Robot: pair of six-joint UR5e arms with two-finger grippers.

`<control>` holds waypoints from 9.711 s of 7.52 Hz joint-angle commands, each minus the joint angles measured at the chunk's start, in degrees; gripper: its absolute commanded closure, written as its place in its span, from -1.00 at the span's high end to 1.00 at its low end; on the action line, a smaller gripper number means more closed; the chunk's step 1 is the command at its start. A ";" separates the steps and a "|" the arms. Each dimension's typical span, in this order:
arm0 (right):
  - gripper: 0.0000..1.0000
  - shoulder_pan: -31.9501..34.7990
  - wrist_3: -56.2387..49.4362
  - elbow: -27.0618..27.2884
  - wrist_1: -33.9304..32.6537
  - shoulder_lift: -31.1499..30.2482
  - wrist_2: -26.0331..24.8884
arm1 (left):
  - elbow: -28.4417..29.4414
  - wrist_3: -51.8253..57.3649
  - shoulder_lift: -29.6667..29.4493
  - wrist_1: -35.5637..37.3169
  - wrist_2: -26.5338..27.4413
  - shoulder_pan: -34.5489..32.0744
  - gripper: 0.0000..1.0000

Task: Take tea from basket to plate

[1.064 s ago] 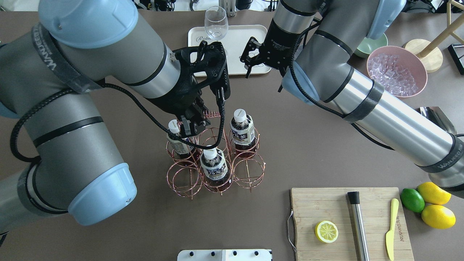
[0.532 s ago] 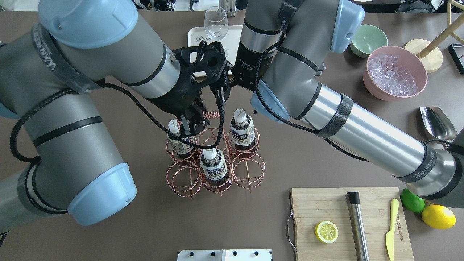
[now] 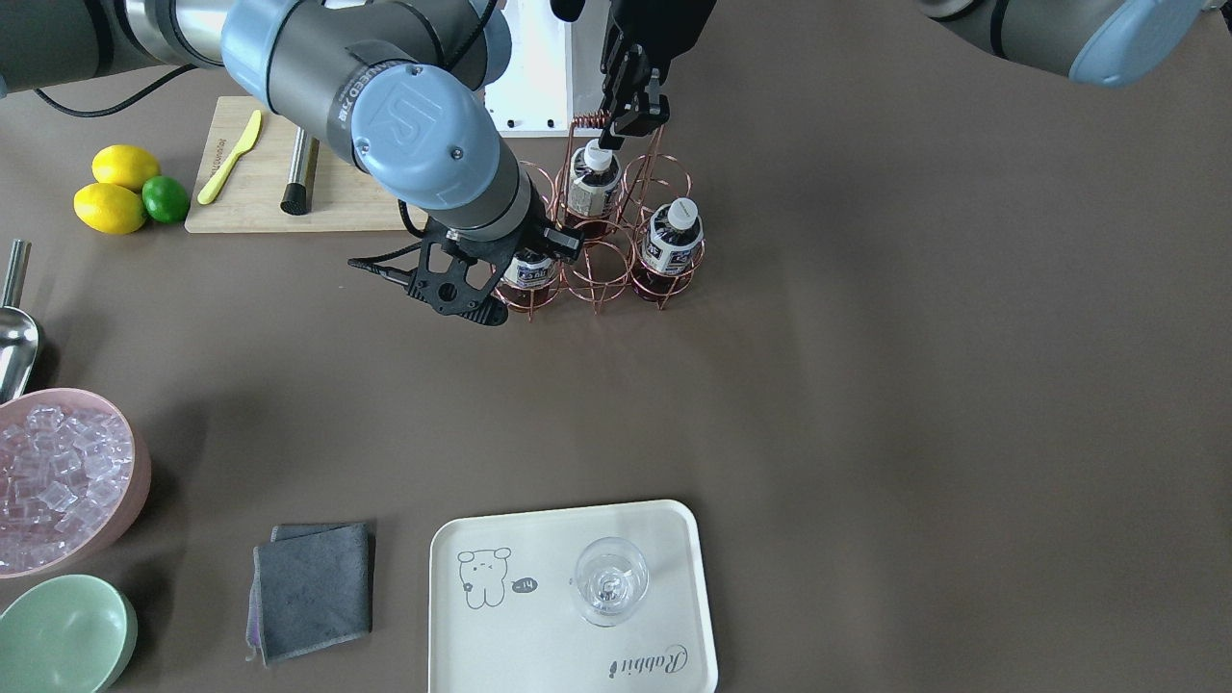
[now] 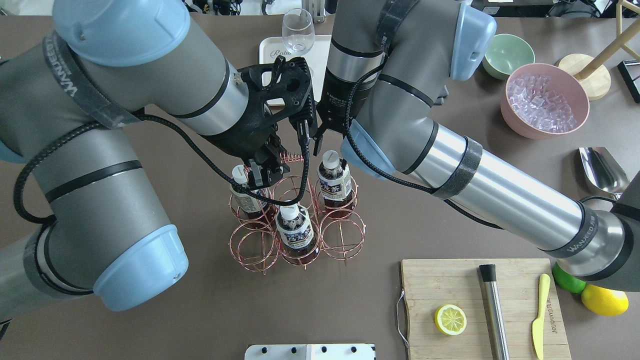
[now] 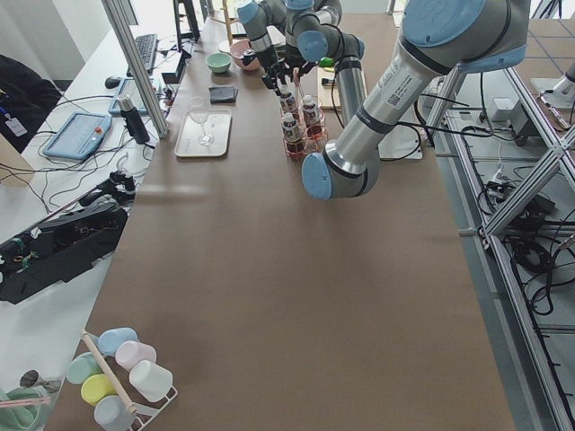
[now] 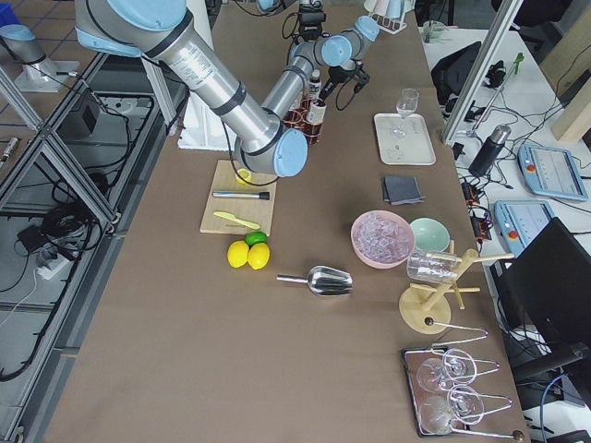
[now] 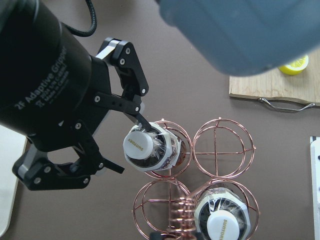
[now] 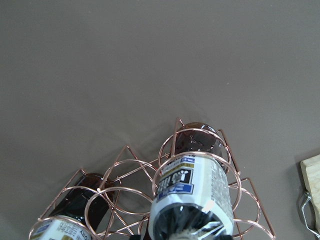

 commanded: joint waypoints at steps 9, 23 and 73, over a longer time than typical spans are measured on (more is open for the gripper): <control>-1.00 2.87 -0.61 12.33 -13.96 -0.09 -0.73 | -0.10 0.17 0.00 -0.14 -0.04 0.00 -1.00; -1.00 17.04 -29.06 -38.61 20.02 15.02 -5.20 | -4.50 0.26 4.04 0.30 -10.04 -17.45 -1.00; 0.99 46.84 -78.49 5.59 10.71 -54.76 -9.52 | 22.43 -2.84 16.68 -31.34 0.84 -41.92 0.96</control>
